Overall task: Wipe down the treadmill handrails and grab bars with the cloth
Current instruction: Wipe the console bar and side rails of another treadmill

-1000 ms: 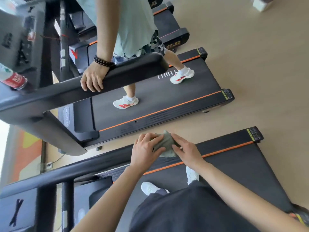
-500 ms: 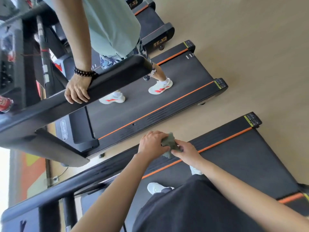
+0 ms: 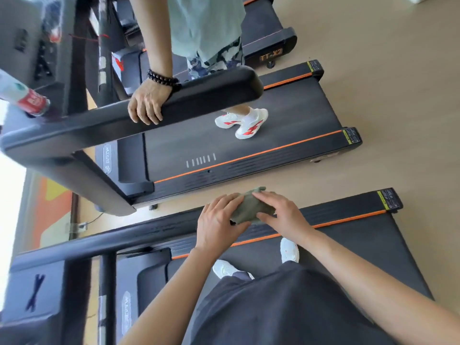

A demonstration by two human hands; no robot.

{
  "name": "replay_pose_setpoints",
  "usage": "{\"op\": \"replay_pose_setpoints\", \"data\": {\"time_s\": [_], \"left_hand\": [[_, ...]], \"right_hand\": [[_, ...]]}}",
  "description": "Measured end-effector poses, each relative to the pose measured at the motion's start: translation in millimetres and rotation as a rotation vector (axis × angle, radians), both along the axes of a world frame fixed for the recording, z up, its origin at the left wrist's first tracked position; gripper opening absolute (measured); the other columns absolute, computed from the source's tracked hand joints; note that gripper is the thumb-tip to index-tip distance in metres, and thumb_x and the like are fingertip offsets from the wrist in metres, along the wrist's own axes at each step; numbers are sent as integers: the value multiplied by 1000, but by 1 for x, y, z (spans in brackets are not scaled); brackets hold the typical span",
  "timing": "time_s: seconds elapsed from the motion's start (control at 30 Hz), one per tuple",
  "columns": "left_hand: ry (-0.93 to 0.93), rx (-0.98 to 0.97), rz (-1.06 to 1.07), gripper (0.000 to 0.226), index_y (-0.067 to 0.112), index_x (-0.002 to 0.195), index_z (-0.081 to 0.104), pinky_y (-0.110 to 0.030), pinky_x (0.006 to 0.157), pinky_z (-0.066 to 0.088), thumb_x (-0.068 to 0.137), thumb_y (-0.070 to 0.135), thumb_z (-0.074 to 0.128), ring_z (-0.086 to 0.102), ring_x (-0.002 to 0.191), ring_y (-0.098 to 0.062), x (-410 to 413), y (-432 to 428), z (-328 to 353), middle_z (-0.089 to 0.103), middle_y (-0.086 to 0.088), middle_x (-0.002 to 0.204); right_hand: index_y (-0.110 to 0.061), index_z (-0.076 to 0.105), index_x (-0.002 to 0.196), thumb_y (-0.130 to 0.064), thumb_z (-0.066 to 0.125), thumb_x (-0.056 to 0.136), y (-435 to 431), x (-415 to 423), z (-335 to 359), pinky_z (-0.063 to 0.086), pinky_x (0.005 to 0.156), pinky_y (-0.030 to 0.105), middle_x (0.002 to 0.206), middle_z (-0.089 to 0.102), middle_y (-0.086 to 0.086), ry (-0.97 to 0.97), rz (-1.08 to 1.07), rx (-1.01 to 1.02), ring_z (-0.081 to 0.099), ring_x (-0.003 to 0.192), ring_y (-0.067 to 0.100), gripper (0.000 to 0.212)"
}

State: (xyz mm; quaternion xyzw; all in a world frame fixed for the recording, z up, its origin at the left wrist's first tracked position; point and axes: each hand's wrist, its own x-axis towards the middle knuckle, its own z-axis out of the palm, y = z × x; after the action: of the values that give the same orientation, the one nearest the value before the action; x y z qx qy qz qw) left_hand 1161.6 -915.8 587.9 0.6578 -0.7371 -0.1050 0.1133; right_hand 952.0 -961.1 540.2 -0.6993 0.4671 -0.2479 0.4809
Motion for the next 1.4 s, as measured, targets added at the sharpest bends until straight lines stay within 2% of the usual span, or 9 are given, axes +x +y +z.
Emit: {"op": "replay_pose_setpoints", "data": {"time_s": [0.1,0.23,0.33,0.47,0.63,0.73,0.83,1.07,1.4], "left_hand": [[10,-60,85,54,28,129,70,-35,94,49,82,56,70,59,124,-16,17,16,-2,66,10,133],[-8,-123,160,42,28,124,72,-37,93,53,87,49,68,61,123,-17,47,31,-7,67,9,132],[-10,-140,188,44,25,122,74,-38,95,53,86,49,71,62,121,-20,74,42,-9,68,6,130],[-38,-161,222,46,23,120,75,-38,96,54,85,52,68,62,122,-20,113,57,-6,69,3,129],[-50,-150,280,47,24,122,75,-37,97,52,87,55,64,61,125,-20,174,77,-7,68,4,132],[-45,-134,318,47,24,121,75,-39,96,53,89,55,62,62,123,-21,213,83,-5,69,4,130],[-31,-118,337,46,22,120,76,-42,96,52,91,54,61,62,120,-23,250,89,-3,70,4,127],[-4,-100,379,49,23,121,75,-39,100,49,89,56,60,60,122,-22,323,112,6,70,5,128],[85,-97,583,48,25,123,75,-39,111,43,91,55,57,52,135,-22,352,136,7,66,6,135]], "right_hand": [[-23,62,137,-23,82,81,-7,15,12,37,110,28,143,58,5,106,91,-118,51,131,21,59],[-20,72,123,-25,89,70,-12,47,23,54,92,46,126,69,7,252,218,-370,66,113,29,56],[-21,74,119,-28,94,63,-12,75,30,57,84,47,115,73,9,351,301,-466,71,99,31,60],[-23,70,126,-36,90,69,-5,120,37,55,84,44,119,72,10,465,408,-490,70,101,31,62],[-34,45,149,-46,62,94,2,185,51,42,102,41,149,52,2,531,522,-339,52,133,24,59],[-39,39,151,-50,53,99,4,226,57,40,104,39,153,47,-6,536,553,-225,48,136,23,56],[-39,41,151,-50,51,100,6,265,62,42,103,37,151,49,-8,528,591,-139,48,135,23,54],[-45,36,151,-57,54,95,10,349,65,43,106,40,153,48,-4,591,720,-13,46,138,25,60],[-47,30,153,-54,56,96,20,393,65,43,105,39,155,46,-4,542,805,-68,44,139,26,63]]}}
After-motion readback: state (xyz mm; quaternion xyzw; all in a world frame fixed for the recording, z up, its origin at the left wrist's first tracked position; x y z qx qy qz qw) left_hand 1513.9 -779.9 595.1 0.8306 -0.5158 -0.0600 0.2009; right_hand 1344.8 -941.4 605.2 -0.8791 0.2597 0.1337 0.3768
